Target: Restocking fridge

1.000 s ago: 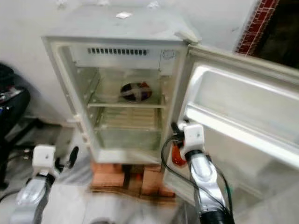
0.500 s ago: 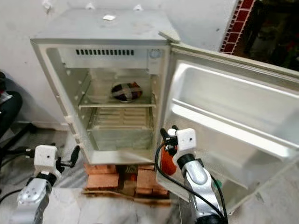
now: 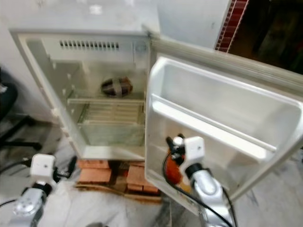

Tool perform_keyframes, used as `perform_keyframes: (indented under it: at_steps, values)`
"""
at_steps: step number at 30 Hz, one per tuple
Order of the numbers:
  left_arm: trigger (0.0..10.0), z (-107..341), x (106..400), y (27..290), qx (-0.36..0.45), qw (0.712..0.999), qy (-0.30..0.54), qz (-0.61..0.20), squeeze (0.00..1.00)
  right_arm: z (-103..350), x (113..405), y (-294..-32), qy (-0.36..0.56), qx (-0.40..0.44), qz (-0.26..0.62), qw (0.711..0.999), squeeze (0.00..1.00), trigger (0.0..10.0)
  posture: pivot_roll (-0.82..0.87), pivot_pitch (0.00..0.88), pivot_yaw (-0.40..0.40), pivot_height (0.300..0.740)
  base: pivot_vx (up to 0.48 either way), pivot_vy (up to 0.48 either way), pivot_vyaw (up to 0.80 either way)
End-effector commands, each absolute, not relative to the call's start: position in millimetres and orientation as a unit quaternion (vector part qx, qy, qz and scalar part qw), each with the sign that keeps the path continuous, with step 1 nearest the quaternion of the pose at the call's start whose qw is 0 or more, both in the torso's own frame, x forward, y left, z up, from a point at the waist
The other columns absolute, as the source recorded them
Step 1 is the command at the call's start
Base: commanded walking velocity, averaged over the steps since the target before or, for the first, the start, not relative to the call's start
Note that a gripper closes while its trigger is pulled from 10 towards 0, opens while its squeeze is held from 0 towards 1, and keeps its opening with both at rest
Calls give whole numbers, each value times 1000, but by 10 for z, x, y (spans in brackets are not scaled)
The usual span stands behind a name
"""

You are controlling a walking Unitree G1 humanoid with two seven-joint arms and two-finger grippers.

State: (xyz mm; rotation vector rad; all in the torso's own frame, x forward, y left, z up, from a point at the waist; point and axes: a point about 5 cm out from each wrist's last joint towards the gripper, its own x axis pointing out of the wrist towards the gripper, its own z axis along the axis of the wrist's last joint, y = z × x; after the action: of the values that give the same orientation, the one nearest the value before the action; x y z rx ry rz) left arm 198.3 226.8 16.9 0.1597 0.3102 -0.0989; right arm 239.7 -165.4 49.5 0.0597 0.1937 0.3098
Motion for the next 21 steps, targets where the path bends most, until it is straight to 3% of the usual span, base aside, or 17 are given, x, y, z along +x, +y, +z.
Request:
perform_keyframes:
  at_steps: [1,10,21]
  values:
    - [10000,271,2021,2288,81,985,141,-50,0,609,2437,-1563,73,45,173,981,0,10000,37,0,-34,740,0,0,0]
    - [10000,711,2171,2044,123,991,33,-45,0,609,2426,-1651,64,20,113,991,0,10000,69,0,-56,740,0,0,0]
    - [10000,783,2324,1831,135,989,5,-66,0,680,2567,-1671,40,12,76,996,0,10000,53,0,-41,740,0,0,0]
